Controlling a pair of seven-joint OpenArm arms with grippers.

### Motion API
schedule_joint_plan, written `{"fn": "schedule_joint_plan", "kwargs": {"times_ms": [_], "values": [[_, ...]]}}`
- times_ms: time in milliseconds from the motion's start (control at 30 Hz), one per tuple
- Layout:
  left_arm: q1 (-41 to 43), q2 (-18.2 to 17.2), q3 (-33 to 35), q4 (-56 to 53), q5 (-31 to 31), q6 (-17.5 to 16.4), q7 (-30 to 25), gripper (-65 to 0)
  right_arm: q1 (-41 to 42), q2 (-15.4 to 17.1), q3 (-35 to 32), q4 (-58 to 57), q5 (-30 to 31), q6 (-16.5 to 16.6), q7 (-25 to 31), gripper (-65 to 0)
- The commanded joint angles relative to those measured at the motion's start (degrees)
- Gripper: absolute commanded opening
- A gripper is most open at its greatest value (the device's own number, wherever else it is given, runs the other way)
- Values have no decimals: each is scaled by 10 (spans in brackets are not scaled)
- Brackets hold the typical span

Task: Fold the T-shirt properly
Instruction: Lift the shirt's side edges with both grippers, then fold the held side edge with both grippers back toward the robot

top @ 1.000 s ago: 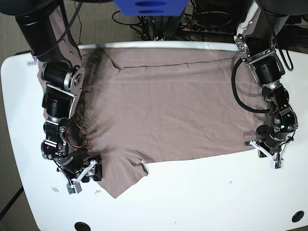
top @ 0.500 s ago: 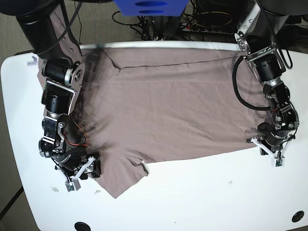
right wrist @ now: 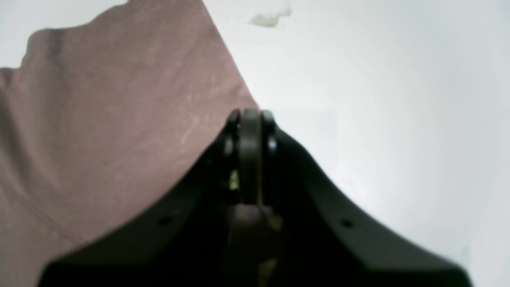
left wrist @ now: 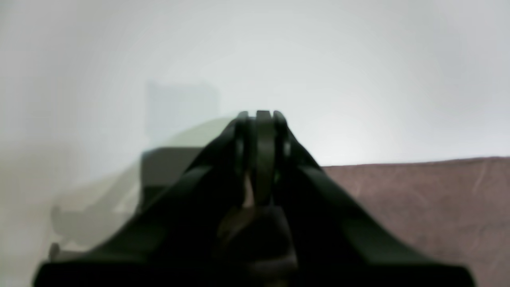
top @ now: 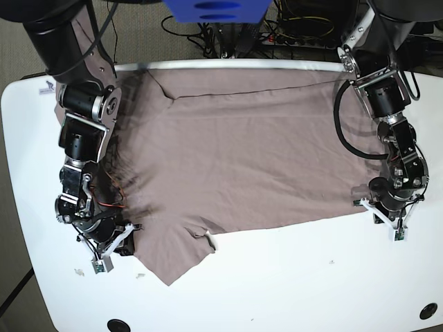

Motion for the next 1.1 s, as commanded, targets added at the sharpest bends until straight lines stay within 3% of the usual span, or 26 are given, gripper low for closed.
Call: {"fn": "schedule_joint_plan", "kwargs": {"times_ms": [0,300,633,1067], "values": [[-3,-2,0,7,6,-3,8,-642,7,1,-6,1,-22,5,-15,-646],[3,1,-3,15,7,-3,10,-641,8,2,-10,14,-27,8,-5,-645],[14,1,-8,60,2,-2,11,-642,-3,2,-6,106,-19,10,-19,-645],[30,4,-3,166,0,-4,46,-649,-91,4,-8,330,-16,10,-108,-646]]}}
